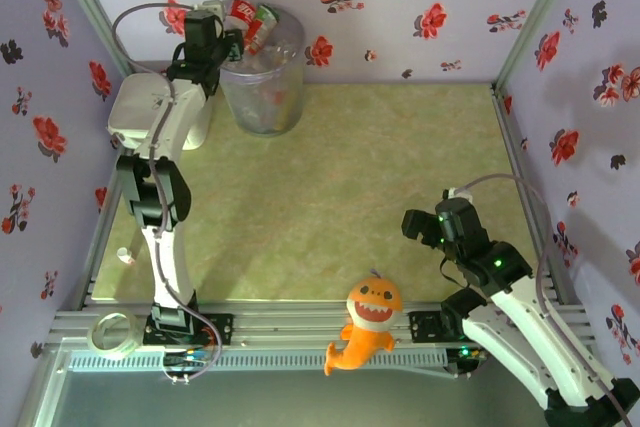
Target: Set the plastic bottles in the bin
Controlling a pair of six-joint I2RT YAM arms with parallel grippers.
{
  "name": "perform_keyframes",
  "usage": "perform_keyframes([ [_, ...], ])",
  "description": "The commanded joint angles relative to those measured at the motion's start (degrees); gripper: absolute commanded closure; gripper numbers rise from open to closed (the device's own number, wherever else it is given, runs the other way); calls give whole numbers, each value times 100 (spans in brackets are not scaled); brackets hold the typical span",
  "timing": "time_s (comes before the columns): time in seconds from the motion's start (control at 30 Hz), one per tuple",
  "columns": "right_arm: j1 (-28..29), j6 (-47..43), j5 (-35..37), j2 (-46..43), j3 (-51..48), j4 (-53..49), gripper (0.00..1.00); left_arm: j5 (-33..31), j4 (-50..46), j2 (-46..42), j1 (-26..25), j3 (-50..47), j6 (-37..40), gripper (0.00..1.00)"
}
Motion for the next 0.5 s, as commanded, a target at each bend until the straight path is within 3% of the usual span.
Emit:
perform_keyframes([
  [0.0,-32,89,39,-50,-52,50,5,317,23,-487,-281,-479,536,52],
  [0.27,-25,99,-8,-39,-48,77,5,259,-80,-898,-398,-706,774,47],
  [0.47,-32,123,-30,-57,-34,73,5,111,-380,-763,-393,-228,1008,29],
])
